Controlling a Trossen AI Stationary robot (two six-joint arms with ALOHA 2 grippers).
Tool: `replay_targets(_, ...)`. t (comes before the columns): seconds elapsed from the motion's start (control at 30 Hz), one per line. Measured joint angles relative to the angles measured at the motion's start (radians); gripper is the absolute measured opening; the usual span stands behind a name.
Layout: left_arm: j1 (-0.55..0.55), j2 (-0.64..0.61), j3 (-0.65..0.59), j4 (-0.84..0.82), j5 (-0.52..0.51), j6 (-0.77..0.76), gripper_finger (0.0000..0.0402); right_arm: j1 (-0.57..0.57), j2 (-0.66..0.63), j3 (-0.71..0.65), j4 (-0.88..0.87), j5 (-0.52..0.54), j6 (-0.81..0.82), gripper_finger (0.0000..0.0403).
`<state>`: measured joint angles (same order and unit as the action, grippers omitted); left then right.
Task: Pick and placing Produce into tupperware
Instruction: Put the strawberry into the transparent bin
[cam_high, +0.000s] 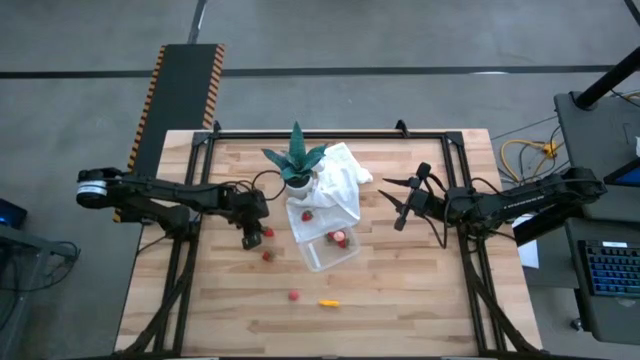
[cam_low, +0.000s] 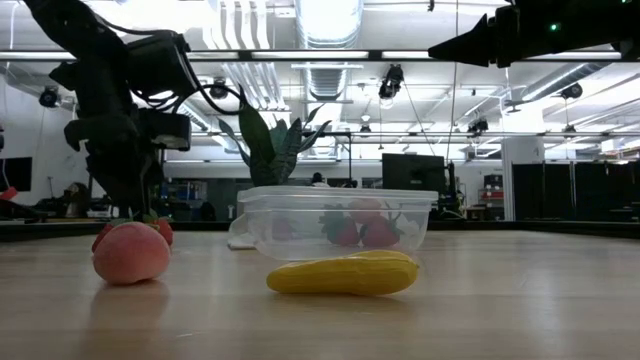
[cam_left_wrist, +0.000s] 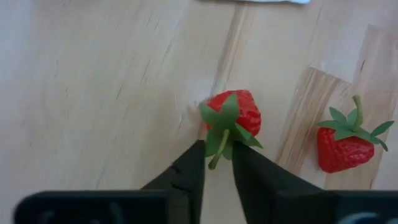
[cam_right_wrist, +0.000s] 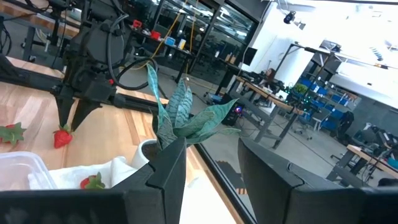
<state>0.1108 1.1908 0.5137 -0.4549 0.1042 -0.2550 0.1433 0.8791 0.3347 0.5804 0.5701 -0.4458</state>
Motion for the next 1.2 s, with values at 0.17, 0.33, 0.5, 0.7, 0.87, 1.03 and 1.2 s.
replay_targets(0.17,0.000,0.000,0.000,0.000,0.008,0.000,0.0007,0.000,0.000,0.000,0.000,0.000,-0.001,0.0139)
replay_targets(0.33,0.000,0.000,-0.001,0.002,0.018,0.003,0.0001,0.000,0.000,0.000,0.000,0.000,-0.001,0.0139)
replay_targets(0.5,0.000,-0.001,0.020,0.001,0.025,0.012,0.0001,0.000,0.000,0.000,0.000,0.000,-0.003,0.0139)
replay_targets(0.7,0.000,-0.021,0.080,-0.027,0.027,0.055,0.0000,0.000,0.000,0.000,0.000,0.000,-0.003,0.0139)
replay_targets(0.87,-0.001,-0.030,0.145,-0.030,0.046,0.081,0.0000,0.000,0.000,0.000,0.000,0.000,-0.008,0.0139)
replay_targets(1.03,-0.006,-0.021,0.222,-0.027,0.055,0.147,0.0000,0.000,0.000,0.000,0.000,0.000,-0.009,0.0139)
replay_targets(1.2,-0.019,0.023,0.292,-0.025,0.079,0.165,0.0000,0.000,0.000,0.000,0.001,0.000,-0.011,0.0139)
